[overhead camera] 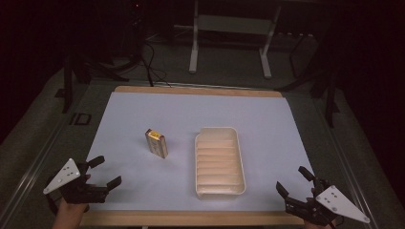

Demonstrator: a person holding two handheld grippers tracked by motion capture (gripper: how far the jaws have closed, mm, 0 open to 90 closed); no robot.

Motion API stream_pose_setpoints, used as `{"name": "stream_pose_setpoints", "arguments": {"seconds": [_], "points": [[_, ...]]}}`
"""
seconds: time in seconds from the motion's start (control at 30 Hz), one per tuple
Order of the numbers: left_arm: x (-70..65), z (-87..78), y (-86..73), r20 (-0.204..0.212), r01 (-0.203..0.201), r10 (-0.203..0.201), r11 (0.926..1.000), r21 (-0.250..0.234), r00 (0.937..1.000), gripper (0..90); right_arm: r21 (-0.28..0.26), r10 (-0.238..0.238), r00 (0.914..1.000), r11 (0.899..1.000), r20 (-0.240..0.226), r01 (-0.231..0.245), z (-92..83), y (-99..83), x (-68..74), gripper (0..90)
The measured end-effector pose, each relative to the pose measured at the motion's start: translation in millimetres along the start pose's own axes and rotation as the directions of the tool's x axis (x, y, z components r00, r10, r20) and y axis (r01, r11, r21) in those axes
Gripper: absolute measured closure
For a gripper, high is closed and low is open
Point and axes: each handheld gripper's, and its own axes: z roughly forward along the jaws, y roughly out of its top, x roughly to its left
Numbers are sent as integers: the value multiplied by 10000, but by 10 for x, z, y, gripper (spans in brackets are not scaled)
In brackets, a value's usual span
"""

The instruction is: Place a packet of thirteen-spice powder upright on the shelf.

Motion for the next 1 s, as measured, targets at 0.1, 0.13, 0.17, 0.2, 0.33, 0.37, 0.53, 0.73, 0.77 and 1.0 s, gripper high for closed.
{"name": "stream_pose_setpoints", "arguments": {"seconds": [0.1, 0.13, 0.17, 0.2, 0.33, 0.37, 0.53, 0.73, 0.77, 1.0], "points": [[-11, 24, 27, -374, 115, -117, 9999, -58, 9992, 2, -34, -17, 10000, 10000, 45, 17, -7, 0, 5, 140], [-18, 31, 31, -390, 10, -12, 10000, -45, 9992, 2, -22, 11, 10000, 10000, 53, -11, -6, -2, 6, 140], [-13, 36, 38, -156, -95, 96, 9999, 74, 9998, 2, -4, 136, 9999, 9999, -26, -136, 1, -12, 4, 140], [-12, 43, 44, -79, -184, 186, 9996, 214, 9998, 2, 84, 230, 9997, 9997, -103, -229, 14, -22, 0, 140], [0, 98, 94, 655, 513, -542, 9977, 450, 9964, 2, 209, 271, 9995, 9994, -166, -267, 32, -34, 8, 140], [-2, 121, 123, 946, 743, -804, 9951, 657, 9923, 2, 227, 247, 9996, 9994, -144, -243, 34, -34, 12, 140], [-49, 264, 255, 2260, 957, -1321, 9817, 1648, 9651, 3, 367, 173, 9998, 9992, -125, -168, 42, -43, 18, 140], [-88, 386, 391, 2795, -205, -618, 9591, 2825, 9581, 2, 394, 159, 9998, 9991, -127, -154, 39, -46, 22, 140], [-78, 403, 413, 2951, -330, -603, 9529, 3015, 9536, 2, 390, 135, 9998, 9992, -120, -130, 39, -45, 24, 140], [-129, 511, 506, 3498, -2295, 664, 8635, 4491, 9345, 2, 397, 77, 9999, 9992, -121, -72, 38, -45, 30, 140]]}}
